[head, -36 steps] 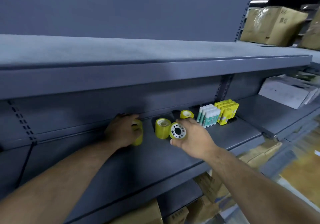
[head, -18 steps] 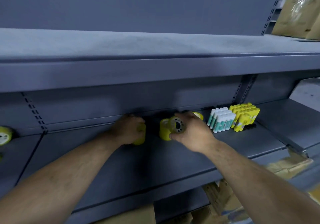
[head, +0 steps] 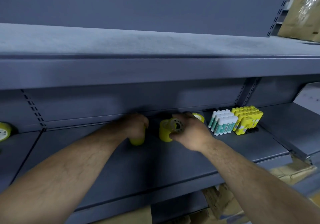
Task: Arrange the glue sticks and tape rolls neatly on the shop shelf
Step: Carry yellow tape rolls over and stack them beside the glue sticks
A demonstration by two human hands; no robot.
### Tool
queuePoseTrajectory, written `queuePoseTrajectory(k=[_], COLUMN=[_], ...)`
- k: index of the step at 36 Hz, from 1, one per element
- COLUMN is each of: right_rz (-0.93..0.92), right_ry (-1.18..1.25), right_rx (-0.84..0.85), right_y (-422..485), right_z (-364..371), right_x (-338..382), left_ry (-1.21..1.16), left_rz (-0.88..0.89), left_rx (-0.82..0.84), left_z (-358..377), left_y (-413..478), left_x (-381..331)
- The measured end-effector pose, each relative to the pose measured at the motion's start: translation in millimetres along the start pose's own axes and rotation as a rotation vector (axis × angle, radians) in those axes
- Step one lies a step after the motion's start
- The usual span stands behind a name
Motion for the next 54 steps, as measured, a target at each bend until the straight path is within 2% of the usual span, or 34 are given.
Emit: queuePoseTrajectory(k=[17, 54], right_rz=[-0.032, -0.062], right_ry=[-0.120, -0.261], right_rx=[0.137, 0.325], right_y=[51.6, 65.7], right_z=[26.9, 31.5], right_x=[18.0, 36.1], left_ry=[0.016, 0.029], left_rz=[-0.001, 0.060], left_rx=[0.036, 0.012], left_z=[2.7, 0.5], left_y=[0.5, 1.9], left_x=[-7.2, -6.5])
Point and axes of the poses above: each hand's wrist, its own y-axis towards the middle knuckle, its own z-axis out of the palm, x = y × z, the point moved 7 cm from there along y, towards the middle knuckle, and after that the axes turned 1 degree about -y, right-handed, at the moved point
